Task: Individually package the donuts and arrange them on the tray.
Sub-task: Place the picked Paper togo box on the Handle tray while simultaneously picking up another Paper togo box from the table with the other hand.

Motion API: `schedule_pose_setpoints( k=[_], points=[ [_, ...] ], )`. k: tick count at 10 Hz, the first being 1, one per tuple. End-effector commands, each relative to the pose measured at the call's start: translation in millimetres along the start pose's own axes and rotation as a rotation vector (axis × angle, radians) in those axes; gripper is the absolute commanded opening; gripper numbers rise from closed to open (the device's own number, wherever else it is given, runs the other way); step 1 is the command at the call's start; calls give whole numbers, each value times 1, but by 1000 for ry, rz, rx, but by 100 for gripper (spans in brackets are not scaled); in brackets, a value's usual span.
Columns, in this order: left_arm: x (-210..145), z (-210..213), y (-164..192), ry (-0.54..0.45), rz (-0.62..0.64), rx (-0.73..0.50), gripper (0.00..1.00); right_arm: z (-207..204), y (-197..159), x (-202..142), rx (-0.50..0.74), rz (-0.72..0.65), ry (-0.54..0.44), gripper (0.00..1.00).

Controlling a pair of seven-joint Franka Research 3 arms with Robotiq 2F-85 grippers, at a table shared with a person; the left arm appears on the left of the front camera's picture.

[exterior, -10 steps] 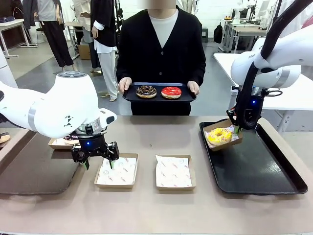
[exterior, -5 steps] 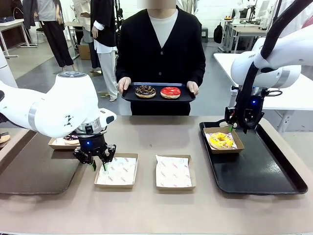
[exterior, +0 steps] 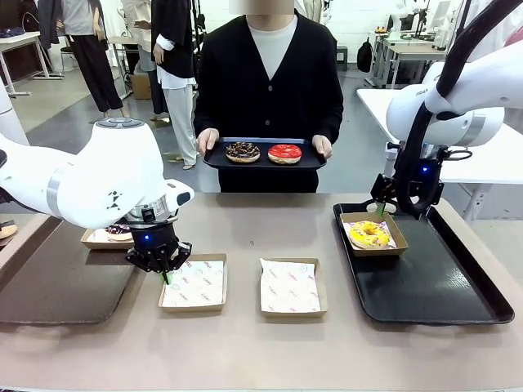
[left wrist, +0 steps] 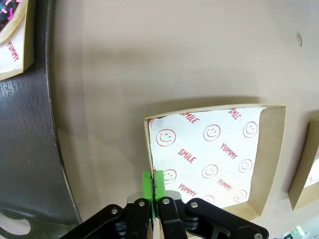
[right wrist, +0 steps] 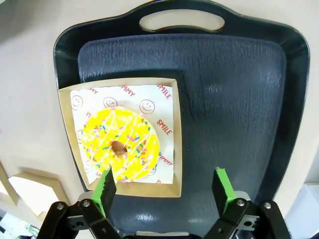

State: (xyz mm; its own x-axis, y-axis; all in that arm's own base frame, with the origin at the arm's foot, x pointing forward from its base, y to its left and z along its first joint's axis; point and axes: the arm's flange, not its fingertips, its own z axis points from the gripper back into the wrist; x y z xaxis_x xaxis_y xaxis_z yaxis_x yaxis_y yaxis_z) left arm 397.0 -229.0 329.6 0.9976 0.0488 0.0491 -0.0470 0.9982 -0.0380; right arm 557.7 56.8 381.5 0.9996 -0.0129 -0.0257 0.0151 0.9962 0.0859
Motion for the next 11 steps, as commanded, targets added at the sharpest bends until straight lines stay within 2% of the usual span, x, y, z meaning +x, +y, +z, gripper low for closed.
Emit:
schedule_pose_setpoints(
  k=[1, 2, 3, 4, 6, 8, 10, 11],
  points=[
    [2, 2, -2, -18, 10, 21, 0, 6, -7, -4, 44, 8, -16, 100],
    [2, 5, -3, -10, 7, 25, 0, 14, -10, -9, 72, 13, -31, 100],
    [3, 16, -4, 23, -15, 3, 0, 30, -18, -21, 177, 47, -45, 100],
    [5, 38, -3, 40, -59, -15, 0, 55, -36, -39, 334, 82, -59, 100],
    [18, 81, -3, 5, -86, -42, 0, 98, -90, -74, 523, 48, -129, 100],
    [35, 123, -8, -10, -110, -75, 0, 124, -157, -108, 699, -21, -172, 100],
    [49, 161, -19, -46, -120, -68, 0, 120, -224, -137, 884, -50, -193, 100],
    [58, 170, -24, -47, -122, -59, 0, 109, -248, -149, 934, -28, -211, 100]
  ],
)
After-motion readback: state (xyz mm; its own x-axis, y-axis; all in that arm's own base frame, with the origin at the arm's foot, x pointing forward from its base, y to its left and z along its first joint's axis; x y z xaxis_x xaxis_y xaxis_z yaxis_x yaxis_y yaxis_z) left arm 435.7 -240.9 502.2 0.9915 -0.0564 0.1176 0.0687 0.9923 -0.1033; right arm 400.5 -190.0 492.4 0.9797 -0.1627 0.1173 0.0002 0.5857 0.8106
